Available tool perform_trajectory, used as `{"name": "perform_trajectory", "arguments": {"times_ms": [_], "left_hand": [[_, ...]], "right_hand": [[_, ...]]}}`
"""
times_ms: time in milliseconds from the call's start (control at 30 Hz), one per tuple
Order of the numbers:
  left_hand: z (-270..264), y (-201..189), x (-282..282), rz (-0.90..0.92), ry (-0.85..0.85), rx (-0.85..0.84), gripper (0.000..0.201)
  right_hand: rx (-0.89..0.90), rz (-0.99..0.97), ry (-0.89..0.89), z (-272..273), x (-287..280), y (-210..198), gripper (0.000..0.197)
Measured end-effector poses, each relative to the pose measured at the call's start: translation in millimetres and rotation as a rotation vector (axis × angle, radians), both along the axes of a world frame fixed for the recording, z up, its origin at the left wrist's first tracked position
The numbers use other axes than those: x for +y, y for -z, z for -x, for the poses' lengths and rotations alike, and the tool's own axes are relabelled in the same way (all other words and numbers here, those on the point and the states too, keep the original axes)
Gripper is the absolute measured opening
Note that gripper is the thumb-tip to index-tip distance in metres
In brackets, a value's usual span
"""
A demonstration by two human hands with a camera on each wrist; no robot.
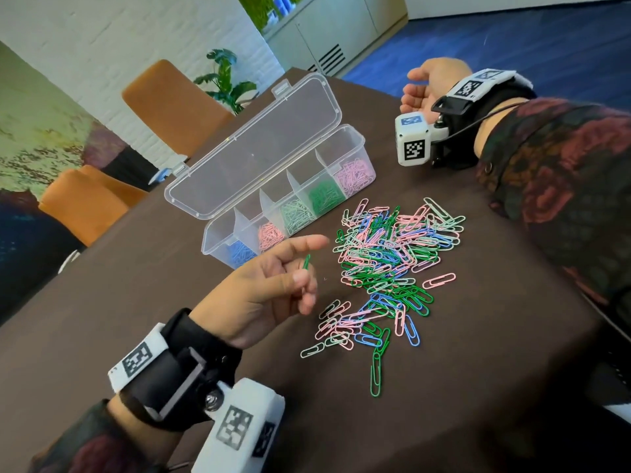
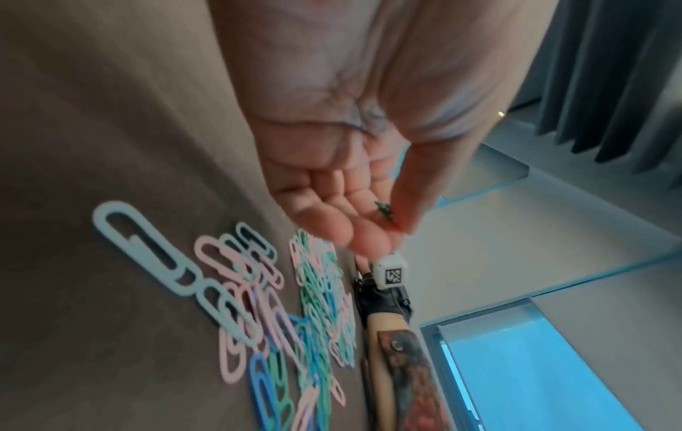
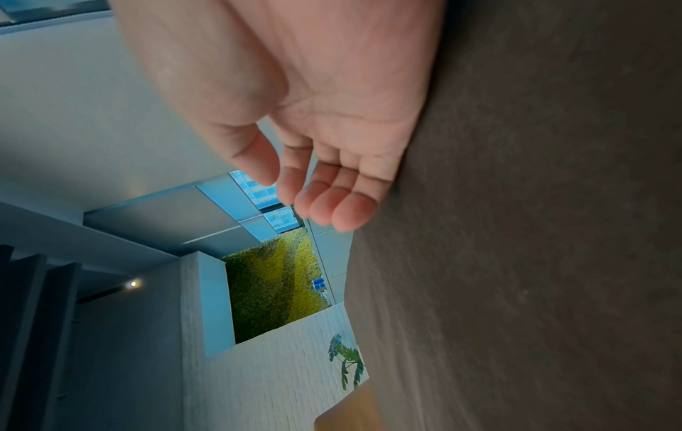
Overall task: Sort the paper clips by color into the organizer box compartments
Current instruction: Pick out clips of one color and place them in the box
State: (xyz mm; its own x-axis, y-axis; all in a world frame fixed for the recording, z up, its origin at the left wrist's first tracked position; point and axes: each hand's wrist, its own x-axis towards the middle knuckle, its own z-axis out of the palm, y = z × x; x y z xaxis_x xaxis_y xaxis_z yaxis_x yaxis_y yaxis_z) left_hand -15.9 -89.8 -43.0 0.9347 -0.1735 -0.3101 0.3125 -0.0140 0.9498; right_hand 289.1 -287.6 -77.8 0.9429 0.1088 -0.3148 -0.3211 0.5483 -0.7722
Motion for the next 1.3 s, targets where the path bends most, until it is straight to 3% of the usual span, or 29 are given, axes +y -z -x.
{"name": "perform_trajectory", "arguments": {"times_ms": [67, 133, 233, 367, 467, 567, 667, 800, 900, 1133, 1300], "left_hand": [[2.7, -3.1, -5.8, 0.079, 0.106, 0.018, 0.039], [6.0, -6.1, -15.5, 0.045, 0.203, 0.040, 0.023], [11.9, -11.2, -31.1, -0.299, 0.388, -0.034, 0.012], [11.2, -14.0, -46.8, -0.913, 0.845, -0.338, 0.019], [8.4, -12.8, -53.7, -1.100, 1.034, -0.448, 0.018], [6.0, -10.3, -54.6, -1.154, 1.045, -0.483, 0.009], [2.9, -11.1, -47.3, -0.939, 0.830, -0.439, 0.012], [4.1, -8.9, -33.8, -0.160, 0.390, -0.031, 0.014], [4.6, 2.3, -31.1, 0.244, 0.268, 0.138, 0.015], [5.3, 9.3, -44.7, 0.540, 0.247, 0.189, 0.013], [2.9, 7.0, -46.5, 0.576, 0.195, 0.216, 0.015]], "right_hand": [[-0.001, 0.003, 0.009, 1.1, -0.7, -0.2, 0.016], [-0.009, 0.010, 0.013, 1.9, -1.4, -0.3, 0.016], [-0.011, 0.013, 0.014, 3.3, -2.0, -1.0, 0.016], [-0.016, 0.019, 0.011, 4.1, -1.8, -1.5, 0.016], [-0.028, 0.014, 0.007, 3.8, -0.9, 0.7, 0.015], [-0.030, 0.005, 0.014, 3.7, -0.9, 1.4, 0.015], [-0.029, 0.001, 0.014, 3.5, -0.4, 0.9, 0.015], [-0.027, 0.015, 0.017, 2.9, -0.9, 0.6, 0.015], [-0.032, 0.011, 0.015, 2.9, -0.4, 0.0, 0.014], [-0.031, 0.013, 0.010, 1.9, -0.8, 1.8, 0.016], [-0.030, 0.010, 0.010, 3.1, -1.2, 0.7, 0.017]]}}
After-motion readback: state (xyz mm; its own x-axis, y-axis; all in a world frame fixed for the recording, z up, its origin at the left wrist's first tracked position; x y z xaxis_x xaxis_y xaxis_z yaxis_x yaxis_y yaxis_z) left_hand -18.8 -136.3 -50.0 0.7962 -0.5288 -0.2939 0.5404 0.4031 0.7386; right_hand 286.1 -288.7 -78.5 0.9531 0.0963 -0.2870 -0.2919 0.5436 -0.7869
